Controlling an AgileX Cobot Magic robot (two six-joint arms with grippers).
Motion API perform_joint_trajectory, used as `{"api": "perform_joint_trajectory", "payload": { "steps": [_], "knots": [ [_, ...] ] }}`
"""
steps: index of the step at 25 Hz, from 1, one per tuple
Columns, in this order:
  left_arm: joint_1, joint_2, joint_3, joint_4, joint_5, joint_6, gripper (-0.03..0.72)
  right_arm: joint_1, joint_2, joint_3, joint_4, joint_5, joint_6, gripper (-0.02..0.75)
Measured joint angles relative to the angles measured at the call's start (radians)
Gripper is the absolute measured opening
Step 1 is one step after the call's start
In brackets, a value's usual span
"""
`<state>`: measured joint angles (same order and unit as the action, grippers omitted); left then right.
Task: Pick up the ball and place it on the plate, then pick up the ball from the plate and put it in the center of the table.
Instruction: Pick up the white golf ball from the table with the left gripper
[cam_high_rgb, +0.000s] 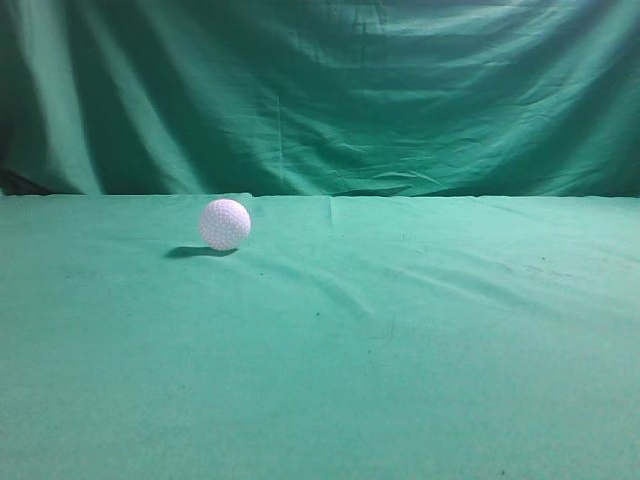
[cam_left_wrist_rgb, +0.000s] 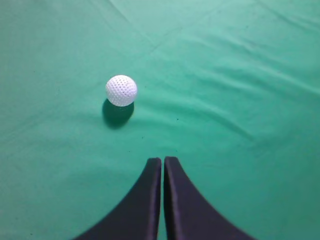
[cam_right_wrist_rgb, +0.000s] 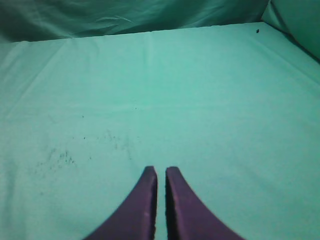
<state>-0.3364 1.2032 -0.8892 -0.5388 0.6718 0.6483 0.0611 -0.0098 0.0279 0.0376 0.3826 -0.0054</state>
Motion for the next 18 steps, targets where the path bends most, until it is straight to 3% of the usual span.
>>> {"api": "perform_joint_trajectory", "payload": {
  "steps": [3,6,13,16,18],
  "knots": [
    [-0.069,0.133,-0.08,0.147,0.001,-0.108,0.0,0.0,0.0,0.0,0.0,0.0,0.0,0.054],
    [-0.119,0.259,-0.165,0.233,0.01,-0.145,0.0,0.0,0.0,0.0,0.0,0.0,0.0,0.054],
    [-0.151,0.496,-0.347,0.276,0.018,-0.174,0.0,0.0,0.0,0.0,0.0,0.0,0.0,0.054],
    [-0.151,0.575,-0.413,0.277,0.02,-0.176,0.143,0.0,0.0,0.0,0.0,0.0,0.0,0.054],
    [-0.151,0.62,-0.441,0.28,0.02,-0.198,0.294,0.0,0.0,0.0,0.0,0.0,0.0,0.054]
  ]
}}
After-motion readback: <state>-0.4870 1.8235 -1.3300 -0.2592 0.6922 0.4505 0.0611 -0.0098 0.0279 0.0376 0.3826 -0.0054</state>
